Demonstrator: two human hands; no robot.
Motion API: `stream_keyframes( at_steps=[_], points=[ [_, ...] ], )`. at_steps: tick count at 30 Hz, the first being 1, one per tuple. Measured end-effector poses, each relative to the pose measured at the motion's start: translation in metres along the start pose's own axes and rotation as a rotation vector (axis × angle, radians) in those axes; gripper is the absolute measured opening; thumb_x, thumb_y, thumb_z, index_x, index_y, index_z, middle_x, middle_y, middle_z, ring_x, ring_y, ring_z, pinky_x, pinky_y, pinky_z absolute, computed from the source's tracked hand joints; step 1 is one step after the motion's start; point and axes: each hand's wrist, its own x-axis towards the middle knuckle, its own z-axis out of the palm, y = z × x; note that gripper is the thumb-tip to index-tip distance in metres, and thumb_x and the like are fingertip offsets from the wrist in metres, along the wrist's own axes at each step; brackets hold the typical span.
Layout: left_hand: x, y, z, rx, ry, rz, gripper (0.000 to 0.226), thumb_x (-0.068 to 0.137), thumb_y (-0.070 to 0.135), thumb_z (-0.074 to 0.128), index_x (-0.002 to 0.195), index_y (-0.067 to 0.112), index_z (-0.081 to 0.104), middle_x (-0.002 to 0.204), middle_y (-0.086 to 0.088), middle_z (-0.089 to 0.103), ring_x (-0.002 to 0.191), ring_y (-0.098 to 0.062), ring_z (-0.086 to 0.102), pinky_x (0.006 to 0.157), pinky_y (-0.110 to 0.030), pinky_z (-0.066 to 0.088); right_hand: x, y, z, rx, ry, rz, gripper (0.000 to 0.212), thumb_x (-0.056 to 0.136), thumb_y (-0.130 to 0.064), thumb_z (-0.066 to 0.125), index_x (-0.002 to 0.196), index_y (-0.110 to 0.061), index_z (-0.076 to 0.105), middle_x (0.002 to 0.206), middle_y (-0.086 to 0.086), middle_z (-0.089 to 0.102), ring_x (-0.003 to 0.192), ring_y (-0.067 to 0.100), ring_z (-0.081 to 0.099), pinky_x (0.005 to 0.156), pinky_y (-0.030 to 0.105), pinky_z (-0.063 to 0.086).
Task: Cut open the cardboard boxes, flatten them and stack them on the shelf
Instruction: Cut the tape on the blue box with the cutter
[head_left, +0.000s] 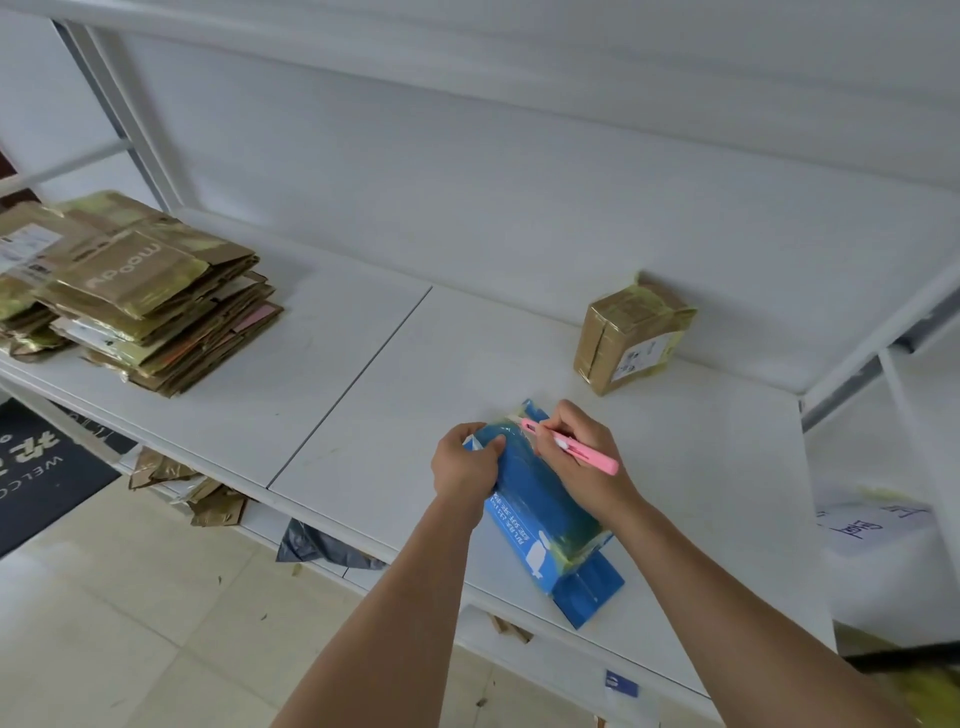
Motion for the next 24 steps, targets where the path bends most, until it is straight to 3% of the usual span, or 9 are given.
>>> stream_keyframes(
  at_steps=[5, 10, 15, 19, 22, 24],
  points=[
    [-0.002, 0.001, 0.001, 0.002, -0.003, -0.015, 0.022, 0.090, 0.017, 0.070, 0.110, 0.025, 0.062, 0.108, -0.011, 0.064, 0.088, -0.028, 0.066, 0.065, -0.037, 0.062, -0.012, 0.003, -0.010, -0.027, -0.003, -0.006, 0.025, 0.095, -0.019, 0.062, 0.078, -0.025, 0.044, 0.069, -0.022, 0.056, 0.063, -0.001, 0.056, 0.050, 0.010, 0.042],
    [-0.003, 0.003, 0.001, -0.016, -0.002, -0.011, 0.023, 0.090, 0.014, 0.070, 0.110, 0.023, 0.062, 0.104, -0.010, 0.063, 0.087, -0.028, 0.066, 0.060, -0.033, 0.059, -0.035, 0.011, -0.019, -0.013, -0.104, 0.038, 0.026, 0.097, -0.021, 0.062, 0.080, -0.010, 0.046, 0.070, 0.004, 0.052, 0.067, 0.023, 0.052, 0.055, 0.024, 0.041],
    [-0.006, 0.004, 0.001, 0.003, 0.008, 0.001, 0.024, 0.091, 0.014, 0.070, 0.111, 0.022, 0.061, 0.092, -0.005, 0.060, 0.083, -0.026, 0.064, 0.054, -0.030, 0.056, -0.065, 0.010, -0.038, 0.093, -0.101, 0.062, 0.025, 0.097, -0.017, 0.060, 0.080, -0.004, 0.048, 0.079, 0.022, 0.059, 0.081, 0.041, 0.060, 0.059, 0.047, 0.046],
    [-0.007, 0.003, 0.002, 0.045, 0.031, 0.025, 0.027, 0.091, 0.015, 0.069, 0.116, 0.021, 0.062, 0.089, -0.005, 0.059, 0.087, -0.032, 0.066, 0.064, -0.036, 0.060, -0.088, 0.007, -0.051, 0.072, -0.107, 0.034, 0.023, 0.098, -0.018, 0.059, 0.078, -0.011, 0.049, 0.076, 0.014, 0.062, 0.077, 0.038, 0.064, 0.056, 0.045, 0.045],
    [-0.007, 0.003, 0.004, 0.078, 0.042, 0.050, 0.023, 0.092, 0.016, 0.068, 0.113, 0.021, 0.061, 0.094, -0.006, 0.060, 0.079, -0.028, 0.064, 0.062, -0.034, 0.058, -0.108, 0.007, -0.060, 0.031, -0.096, -0.047, 0.021, 0.097, -0.022, 0.056, 0.077, -0.022, 0.048, 0.069, -0.009, 0.058, 0.054, 0.011, 0.047, 0.049, 0.026, 0.036],
    [-0.008, 0.002, 0.005, 0.114, 0.051, 0.065, 0.022, 0.093, 0.018, 0.067, 0.113, 0.020, 0.061, 0.102, -0.009, 0.062, 0.077, -0.023, 0.061, 0.067, -0.035, 0.058, -0.121, 0.007, -0.065, 0.027, -0.084, -0.049, 0.023, 0.098, -0.018, 0.057, 0.077, -0.023, 0.048, 0.064, -0.014, 0.051, 0.051, 0.006, 0.039, 0.050, 0.021, 0.034]
  ],
)
